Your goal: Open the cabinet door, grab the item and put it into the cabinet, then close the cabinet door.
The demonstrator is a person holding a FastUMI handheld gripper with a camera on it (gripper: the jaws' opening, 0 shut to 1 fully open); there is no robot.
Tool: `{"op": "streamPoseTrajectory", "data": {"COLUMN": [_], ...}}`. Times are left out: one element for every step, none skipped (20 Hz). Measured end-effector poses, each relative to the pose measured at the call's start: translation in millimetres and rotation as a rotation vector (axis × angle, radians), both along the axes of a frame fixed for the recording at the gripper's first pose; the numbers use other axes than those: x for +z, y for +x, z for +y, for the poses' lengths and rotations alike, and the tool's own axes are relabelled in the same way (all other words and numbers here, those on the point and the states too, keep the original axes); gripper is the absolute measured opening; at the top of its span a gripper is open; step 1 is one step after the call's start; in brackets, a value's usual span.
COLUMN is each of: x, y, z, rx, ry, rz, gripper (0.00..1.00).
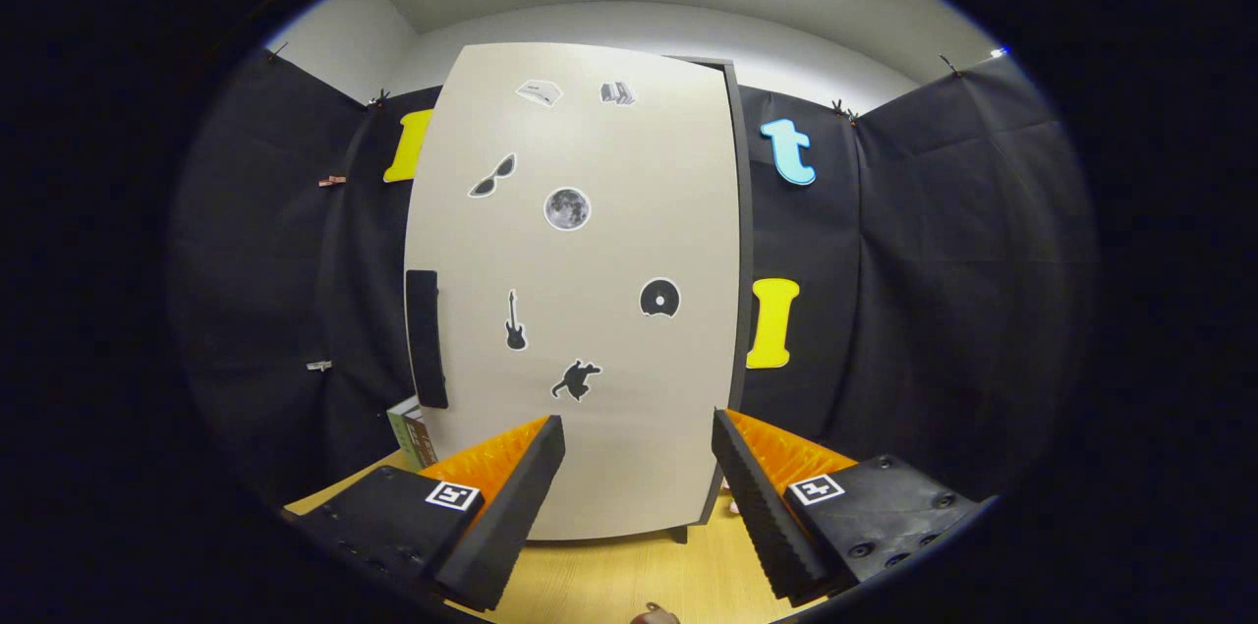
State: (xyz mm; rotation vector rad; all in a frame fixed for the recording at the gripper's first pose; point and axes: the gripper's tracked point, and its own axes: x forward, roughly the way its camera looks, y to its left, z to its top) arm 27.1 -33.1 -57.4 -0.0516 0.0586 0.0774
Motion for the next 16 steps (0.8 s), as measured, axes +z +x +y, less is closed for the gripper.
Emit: {"op": "streamPoseTrajectory", "data": {"x": [-1.3,-1.8,-1.9,-1.2,-0.9,0.5,1.5,2.9,3.5,3.3,2.3,3.2,5.7,6.6,6.3,7.5], "y": [0.8,1.0,1.4,1.7,1.4,1.5,1.6,3.6,4.6,4.2,3.9,3.7,4.0,4.5,4.9,4.8], "z": [-0.6,-1.7,-1.7,-0.5,2.3,4.3,4.9,5.2,6.1,7.8,10.1,12.3,12.4,13.0,13.4,14.0], "rx": [0.0,-0.002,-0.002,0.003,0.011,0.017,0.021,0.024,0.026,0.032,0.039,0.043,0.045,0.047,0.048,0.051], "ry": [-0.005,-0.011,-0.015,-0.012,-0.008,-0.007,-0.01,-0.016,-0.023,-0.026,-0.025,-0.022,-0.02,-0.02,-0.022,-0.024], "rz": [0.0,0.001,0.002,0.003,0.005,0.005,0.0,-0.006,-0.008,-0.007,-0.002,-0.001,-0.005,-0.009,-0.01,-0.014], "gripper": [0.98,0.98,0.98,0.98,0.98,0.98,0.98,0.98,0.98,0.98,0.98,0.98,0.98,0.98,0.98,0.98]}}
